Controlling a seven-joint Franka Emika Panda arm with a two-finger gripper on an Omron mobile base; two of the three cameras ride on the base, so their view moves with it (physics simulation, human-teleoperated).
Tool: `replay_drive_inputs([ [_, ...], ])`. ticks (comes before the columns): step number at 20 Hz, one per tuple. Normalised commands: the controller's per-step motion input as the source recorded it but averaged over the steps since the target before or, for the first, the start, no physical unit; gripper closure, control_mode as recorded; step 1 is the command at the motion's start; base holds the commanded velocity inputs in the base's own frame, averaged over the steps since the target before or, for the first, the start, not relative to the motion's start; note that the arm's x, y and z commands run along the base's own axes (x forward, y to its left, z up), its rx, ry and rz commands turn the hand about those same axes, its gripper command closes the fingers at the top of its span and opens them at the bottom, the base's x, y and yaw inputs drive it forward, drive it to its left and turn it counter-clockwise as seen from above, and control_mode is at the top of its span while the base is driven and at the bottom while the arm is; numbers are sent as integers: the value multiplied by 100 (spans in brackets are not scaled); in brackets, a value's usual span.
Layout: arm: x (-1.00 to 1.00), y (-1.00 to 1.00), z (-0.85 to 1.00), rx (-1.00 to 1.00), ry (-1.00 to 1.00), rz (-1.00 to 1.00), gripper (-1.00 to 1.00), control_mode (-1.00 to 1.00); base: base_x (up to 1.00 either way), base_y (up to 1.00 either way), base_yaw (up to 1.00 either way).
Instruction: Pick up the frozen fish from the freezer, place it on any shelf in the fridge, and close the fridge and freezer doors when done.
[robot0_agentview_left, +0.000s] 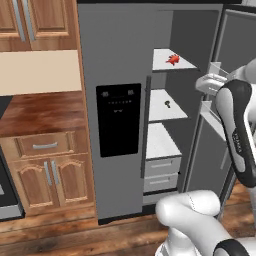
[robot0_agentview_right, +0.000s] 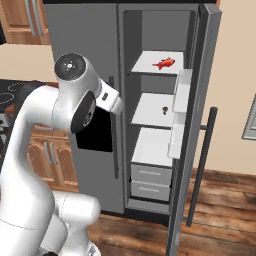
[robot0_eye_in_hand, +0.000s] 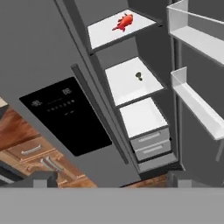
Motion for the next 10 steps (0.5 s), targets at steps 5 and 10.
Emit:
replay_drive_inputs([
  [5,-100,-87,-58,0,1,0,-100,-100,0,0,0],
  [10,-94,-100,-6,5,-1,-8,-100,-100,0,0,0],
])
